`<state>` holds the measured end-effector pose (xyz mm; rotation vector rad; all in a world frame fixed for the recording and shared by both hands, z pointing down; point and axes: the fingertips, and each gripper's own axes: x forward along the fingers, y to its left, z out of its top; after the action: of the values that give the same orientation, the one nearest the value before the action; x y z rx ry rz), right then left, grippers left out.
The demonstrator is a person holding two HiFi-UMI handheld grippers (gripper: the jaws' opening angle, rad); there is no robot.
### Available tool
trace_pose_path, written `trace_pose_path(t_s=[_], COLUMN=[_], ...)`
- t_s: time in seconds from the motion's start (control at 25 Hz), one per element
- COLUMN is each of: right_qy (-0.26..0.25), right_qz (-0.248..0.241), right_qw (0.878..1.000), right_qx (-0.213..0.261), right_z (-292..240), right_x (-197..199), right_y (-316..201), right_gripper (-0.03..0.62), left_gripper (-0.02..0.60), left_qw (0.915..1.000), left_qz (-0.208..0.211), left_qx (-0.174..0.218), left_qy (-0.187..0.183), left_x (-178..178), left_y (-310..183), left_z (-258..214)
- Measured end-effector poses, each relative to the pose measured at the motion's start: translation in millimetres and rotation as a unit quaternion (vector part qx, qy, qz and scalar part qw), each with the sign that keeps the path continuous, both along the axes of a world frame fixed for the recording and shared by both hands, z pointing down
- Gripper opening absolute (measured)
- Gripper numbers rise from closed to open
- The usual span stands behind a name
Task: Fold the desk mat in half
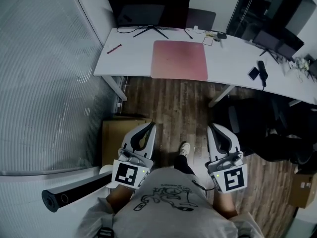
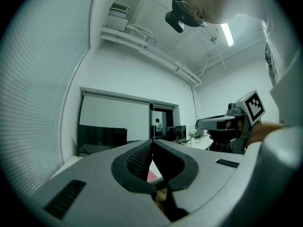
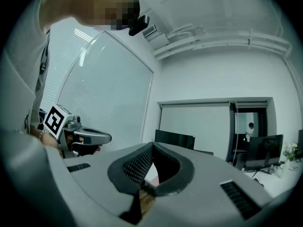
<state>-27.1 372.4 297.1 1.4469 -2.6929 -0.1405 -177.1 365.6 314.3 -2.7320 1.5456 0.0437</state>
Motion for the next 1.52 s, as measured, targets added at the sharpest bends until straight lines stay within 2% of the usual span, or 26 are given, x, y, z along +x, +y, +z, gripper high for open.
trace_pose_path(t_s=[0.12,0.32,0.6,0.72,1.0,1.2,1.52], right_qy=[-0.009,-0.01,-0.022,-0.044,-0.049,-0.05,-0.05], right_qz=[0.004,0.002,0.005,0.013,0.006,-0.005,-0.011], right_qw=[1.0,1.0,1.0,0.999,0.999,0.999,0.999], right_qx=[0.002,0.0,0.0,0.002,0.002,-0.004,-0.015], right_z=[-2.3,-4.4,-8.4,-14.6,-15.0,-7.2,2.4], right_x=[18.3,49.5,94.4,111.4,151.7,167.0,167.5], right_y=[-26.3,-72.6,-134.9,-159.8,-205.9,-233.1,-270.8], right_gripper=[0.009,0.009,0.009,0.009,0.009,0.009,0.009], left_gripper=[0.02,0.02,0.02,0.02,0.02,0.02,0.021], left_qw=[0.9998,0.9999,0.9997,0.9996,0.999,0.9984,0.9979], left_qz=[0.001,-0.003,-0.003,-0.003,-0.017,-0.032,-0.042], left_qx=[-0.008,-0.012,-0.017,-0.015,-0.017,-0.021,-0.025], left_qy=[-0.018,-0.005,-0.019,-0.022,-0.037,-0.042,-0.042], left_x=[15.5,45.7,89.8,107.8,142.5,152.7,151.1], left_y=[-24.2,-72.4,-133.7,-157.0,-203.9,-232.4,-267.8], left_z=[4.6,-0.8,-2.2,-2.4,0.0,8.0,11.7])
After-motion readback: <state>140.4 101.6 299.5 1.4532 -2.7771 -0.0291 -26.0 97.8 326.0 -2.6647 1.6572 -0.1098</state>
